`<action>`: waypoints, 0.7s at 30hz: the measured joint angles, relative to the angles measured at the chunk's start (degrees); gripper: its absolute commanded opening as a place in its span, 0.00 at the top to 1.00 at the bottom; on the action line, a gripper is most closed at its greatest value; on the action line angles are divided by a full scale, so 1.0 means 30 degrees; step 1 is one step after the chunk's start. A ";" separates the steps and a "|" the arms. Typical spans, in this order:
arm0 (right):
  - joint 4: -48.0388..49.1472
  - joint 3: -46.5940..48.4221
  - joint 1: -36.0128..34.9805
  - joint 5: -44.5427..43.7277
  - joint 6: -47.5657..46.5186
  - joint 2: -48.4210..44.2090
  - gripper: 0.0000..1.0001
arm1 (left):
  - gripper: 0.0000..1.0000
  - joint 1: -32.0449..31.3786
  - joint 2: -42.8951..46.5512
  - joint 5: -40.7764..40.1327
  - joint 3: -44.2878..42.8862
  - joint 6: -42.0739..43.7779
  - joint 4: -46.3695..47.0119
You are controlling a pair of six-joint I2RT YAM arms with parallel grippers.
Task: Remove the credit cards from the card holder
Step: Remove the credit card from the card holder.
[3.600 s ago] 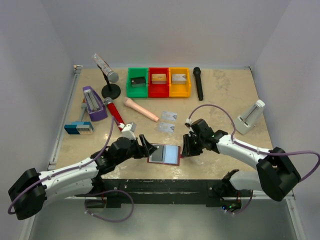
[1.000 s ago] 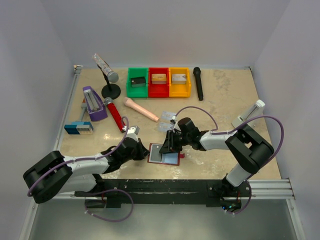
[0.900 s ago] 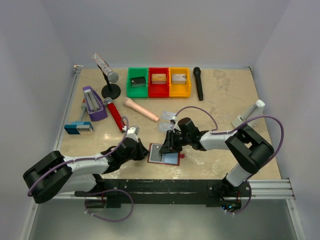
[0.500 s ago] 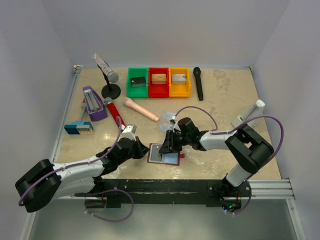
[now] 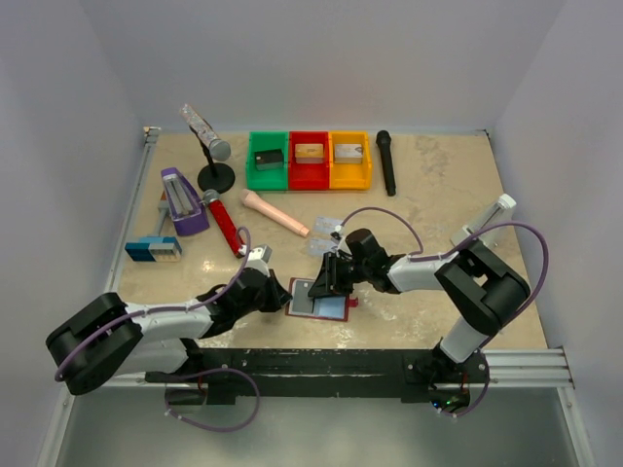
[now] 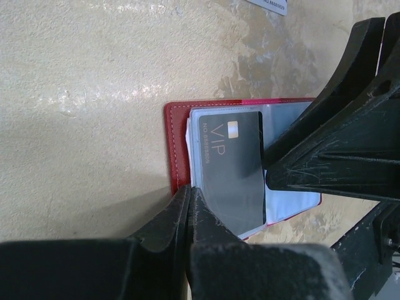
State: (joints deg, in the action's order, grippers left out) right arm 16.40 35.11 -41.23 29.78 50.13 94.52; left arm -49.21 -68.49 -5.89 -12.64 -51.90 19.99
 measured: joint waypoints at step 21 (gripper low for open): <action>0.3206 -0.1472 0.0036 0.0554 0.0721 0.0015 0.65 | 1.00 0.0022 -0.0597 0.0029 0.0044 -0.0029 0.0918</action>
State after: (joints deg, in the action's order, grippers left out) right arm 26.02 30.70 -41.12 31.44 52.29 94.56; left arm -49.15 -70.28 -5.80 -12.51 -51.99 22.74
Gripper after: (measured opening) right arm 0.354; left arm 0.014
